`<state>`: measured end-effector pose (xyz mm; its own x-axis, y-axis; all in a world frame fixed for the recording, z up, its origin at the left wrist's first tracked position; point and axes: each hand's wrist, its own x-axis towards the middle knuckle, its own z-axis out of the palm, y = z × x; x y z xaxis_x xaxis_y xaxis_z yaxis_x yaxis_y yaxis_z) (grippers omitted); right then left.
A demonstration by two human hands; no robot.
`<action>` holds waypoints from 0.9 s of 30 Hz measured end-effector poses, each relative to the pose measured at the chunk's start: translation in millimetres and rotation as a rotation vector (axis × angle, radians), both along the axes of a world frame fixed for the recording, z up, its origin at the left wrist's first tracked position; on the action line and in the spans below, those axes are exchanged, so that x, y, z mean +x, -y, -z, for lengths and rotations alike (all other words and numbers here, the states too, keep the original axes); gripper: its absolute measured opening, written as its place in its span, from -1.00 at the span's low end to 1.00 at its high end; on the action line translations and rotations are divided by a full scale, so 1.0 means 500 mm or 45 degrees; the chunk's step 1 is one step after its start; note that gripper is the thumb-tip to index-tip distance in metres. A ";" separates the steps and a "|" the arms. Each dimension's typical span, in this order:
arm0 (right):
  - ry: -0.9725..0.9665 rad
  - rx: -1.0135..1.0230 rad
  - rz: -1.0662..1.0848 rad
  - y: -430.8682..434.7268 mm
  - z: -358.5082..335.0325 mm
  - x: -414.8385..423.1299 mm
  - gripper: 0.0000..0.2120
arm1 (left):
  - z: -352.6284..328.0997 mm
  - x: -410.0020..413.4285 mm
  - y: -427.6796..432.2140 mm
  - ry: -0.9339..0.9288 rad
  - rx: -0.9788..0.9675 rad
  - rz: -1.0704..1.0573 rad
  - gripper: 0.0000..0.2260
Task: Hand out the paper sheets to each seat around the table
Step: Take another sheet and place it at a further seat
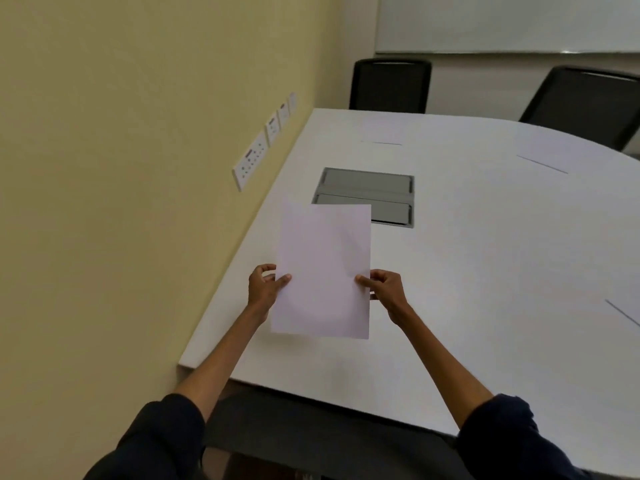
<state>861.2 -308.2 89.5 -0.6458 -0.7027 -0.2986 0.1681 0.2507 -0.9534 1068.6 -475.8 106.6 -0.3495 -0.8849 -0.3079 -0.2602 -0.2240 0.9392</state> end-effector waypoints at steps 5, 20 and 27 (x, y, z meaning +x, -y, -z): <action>-0.014 0.188 0.145 -0.016 0.088 -0.027 -0.79 | 0.100 -0.059 0.019 0.117 0.070 0.056 -0.43; -0.056 0.642 0.320 -0.046 0.260 -0.001 -0.83 | 0.319 -0.091 0.024 0.383 0.218 0.291 -0.55; -0.148 0.777 0.320 -0.044 0.290 0.017 -0.83 | 0.342 -0.097 0.025 0.495 0.105 0.380 -0.56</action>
